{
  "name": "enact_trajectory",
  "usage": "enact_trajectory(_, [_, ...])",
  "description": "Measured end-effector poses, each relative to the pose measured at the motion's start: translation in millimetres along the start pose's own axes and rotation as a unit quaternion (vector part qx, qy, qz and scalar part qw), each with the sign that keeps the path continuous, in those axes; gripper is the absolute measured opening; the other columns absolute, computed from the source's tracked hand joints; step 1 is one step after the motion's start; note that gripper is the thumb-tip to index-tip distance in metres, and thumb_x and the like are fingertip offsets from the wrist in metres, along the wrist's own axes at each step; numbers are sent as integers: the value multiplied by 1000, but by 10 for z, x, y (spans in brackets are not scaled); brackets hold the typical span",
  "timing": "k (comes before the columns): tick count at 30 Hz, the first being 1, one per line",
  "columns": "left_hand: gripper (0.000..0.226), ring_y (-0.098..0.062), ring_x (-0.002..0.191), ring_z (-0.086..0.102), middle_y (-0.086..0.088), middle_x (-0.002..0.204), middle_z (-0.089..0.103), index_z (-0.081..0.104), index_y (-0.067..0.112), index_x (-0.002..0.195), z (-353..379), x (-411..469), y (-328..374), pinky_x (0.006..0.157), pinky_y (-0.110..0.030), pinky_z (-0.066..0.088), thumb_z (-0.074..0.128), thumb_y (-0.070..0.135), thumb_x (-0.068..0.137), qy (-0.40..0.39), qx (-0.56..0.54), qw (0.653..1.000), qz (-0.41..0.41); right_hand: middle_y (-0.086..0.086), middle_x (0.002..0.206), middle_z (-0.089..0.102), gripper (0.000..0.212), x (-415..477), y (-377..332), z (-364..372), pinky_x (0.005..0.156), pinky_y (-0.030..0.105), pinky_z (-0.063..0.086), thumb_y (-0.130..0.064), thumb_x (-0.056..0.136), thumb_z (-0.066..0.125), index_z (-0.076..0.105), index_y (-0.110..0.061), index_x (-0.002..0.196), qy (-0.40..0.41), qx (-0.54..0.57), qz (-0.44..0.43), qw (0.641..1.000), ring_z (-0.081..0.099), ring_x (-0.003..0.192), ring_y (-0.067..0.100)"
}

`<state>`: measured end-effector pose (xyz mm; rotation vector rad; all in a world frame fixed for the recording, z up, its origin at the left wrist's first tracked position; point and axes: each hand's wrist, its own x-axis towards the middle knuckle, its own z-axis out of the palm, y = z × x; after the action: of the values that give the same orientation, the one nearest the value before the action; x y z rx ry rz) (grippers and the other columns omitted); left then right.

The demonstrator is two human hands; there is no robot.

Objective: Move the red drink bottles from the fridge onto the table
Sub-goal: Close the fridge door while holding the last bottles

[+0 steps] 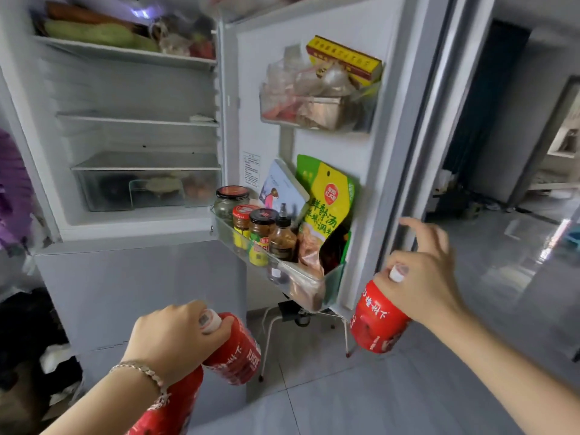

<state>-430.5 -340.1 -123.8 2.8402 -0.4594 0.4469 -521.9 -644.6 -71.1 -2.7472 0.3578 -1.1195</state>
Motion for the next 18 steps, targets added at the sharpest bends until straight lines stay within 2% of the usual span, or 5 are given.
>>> enact_trajectory(3, [50,-3,46,45,13,51,50,40,25,59,-18,-22,159,43,-16,25,36,73,74,2,-3,1000,20,0,152,26,16,24,187,0,106,44,28,-12,69,72,67,-10,54,27,94,134,986,19,135,27])
enact_trajectory(7, [51,-4,52,50,11,56,54,43,25,61,-60,-55,232,47,-19,33,36,73,75,-14,-5,999,31,11,150,29,15,199,225,76,82,24,38,-17,75,71,65,-9,64,-42,172,235,956,42,127,28])
enact_trajectory(9, [51,-4,52,50,12,56,54,43,25,61,-92,-53,220,48,-19,33,36,73,74,-2,0,1000,30,15,115,51,19,273,208,142,63,24,39,-22,74,71,66,-5,68,-47,173,232,956,58,101,32])
enact_trajectory(11, [51,-5,52,49,11,55,52,43,24,61,-124,-60,162,47,-19,31,37,73,74,11,9,1000,22,10,92,49,22,309,174,160,56,25,38,-25,72,72,65,-5,66,-35,163,230,959,60,79,27])
enact_trajectory(18, [51,-4,48,46,10,51,52,43,23,61,-158,-103,-9,44,-17,26,39,72,73,39,31,999,5,3,91,36,17,134,-33,14,67,27,38,-27,75,69,63,-14,64,-94,73,139,983,51,74,23])
